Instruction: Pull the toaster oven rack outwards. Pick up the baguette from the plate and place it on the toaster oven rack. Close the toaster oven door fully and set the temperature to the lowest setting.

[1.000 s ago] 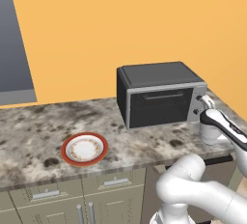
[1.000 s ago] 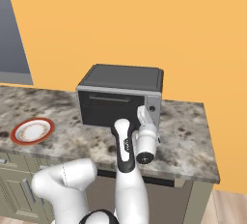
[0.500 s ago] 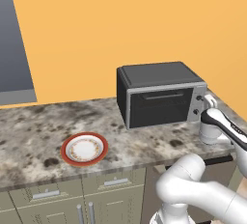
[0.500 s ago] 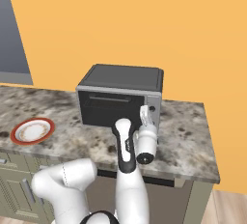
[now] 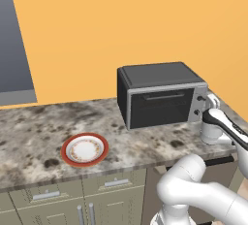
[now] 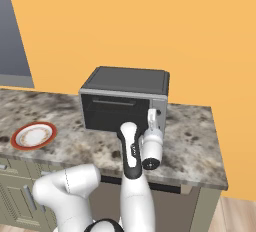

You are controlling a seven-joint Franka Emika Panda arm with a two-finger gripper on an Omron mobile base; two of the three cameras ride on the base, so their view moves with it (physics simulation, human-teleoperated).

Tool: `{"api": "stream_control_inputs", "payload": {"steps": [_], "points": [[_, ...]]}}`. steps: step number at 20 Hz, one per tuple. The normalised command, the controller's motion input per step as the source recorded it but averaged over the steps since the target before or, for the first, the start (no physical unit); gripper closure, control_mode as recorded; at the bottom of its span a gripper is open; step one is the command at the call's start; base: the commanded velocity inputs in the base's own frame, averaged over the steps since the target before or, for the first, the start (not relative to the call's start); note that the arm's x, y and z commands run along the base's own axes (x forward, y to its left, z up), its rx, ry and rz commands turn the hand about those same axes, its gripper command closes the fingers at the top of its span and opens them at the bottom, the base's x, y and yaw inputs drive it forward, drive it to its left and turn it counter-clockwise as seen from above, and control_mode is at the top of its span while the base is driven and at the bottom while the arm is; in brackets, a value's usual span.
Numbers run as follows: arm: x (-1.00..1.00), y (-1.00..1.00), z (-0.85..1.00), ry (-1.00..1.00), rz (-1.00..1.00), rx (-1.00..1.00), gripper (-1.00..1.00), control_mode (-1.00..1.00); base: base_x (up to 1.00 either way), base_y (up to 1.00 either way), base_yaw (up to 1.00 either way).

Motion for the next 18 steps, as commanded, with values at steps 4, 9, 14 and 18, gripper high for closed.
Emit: {"api": "stream_control_inputs", "payload": {"steps": [4, 9, 14, 18], "points": [[0.06, 0.0, 0.0, 0.0, -0.01, 0.0, -1.0, -1.0, 0.0, 0.0, 0.0], [0.0, 0.0, 0.0, 0.02, 0.0, 0.0, -1.0, -1.0, 0.0, 0.0, 0.0], [0.17, 0.0, 0.06, 0.05, 0.0, 0.0, -1.0, -1.0, 0.0, 0.0, 0.0], [0.17, 0.0, 0.08, 0.05, 0.0, 0.0, -1.0, -1.0, 0.0, 0.0, 0.0]]}}
